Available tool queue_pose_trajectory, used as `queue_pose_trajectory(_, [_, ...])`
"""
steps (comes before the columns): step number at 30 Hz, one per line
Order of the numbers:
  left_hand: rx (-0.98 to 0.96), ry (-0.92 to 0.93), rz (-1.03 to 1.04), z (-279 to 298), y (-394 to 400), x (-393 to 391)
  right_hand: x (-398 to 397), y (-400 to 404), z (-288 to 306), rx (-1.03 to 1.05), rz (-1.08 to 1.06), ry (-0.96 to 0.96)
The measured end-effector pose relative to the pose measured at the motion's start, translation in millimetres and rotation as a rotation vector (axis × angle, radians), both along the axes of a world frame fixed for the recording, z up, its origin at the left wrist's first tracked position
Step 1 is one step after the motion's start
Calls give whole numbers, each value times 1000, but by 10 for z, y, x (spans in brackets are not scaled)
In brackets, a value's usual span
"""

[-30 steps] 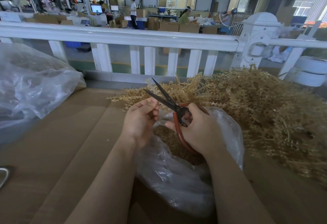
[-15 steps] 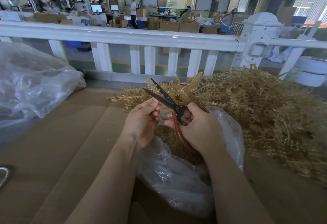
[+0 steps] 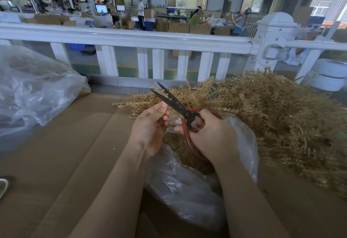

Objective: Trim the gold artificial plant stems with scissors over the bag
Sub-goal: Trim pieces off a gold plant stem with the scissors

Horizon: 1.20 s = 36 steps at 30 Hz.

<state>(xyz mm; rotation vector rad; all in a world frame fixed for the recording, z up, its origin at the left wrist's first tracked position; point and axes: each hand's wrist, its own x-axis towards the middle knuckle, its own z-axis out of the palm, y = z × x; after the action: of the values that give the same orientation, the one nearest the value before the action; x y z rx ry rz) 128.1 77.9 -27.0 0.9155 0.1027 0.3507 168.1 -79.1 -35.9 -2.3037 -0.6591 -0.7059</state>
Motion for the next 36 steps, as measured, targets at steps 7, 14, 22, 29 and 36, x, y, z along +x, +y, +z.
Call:
queue_pose_trajectory(7, [69,-42,69,22,-22,-12,22,-5,1,-13,16,69])
queue_pose_trajectory(14, [277,-69,142,-11,-4,1,25,-20,9,-48,3,117])
queue_pose_trajectory(22, [353,-80,185,16,-22,-20,54,-23,-8,-31,-11,93])
queue_pose_trajectory(29, [334,-135,200,7,25,-32,55,-44,8,-38,-3,108])
queue_pose_trajectory(36, [296,-95,216,-10,31,-27,29,-41,26,-37,39,55])
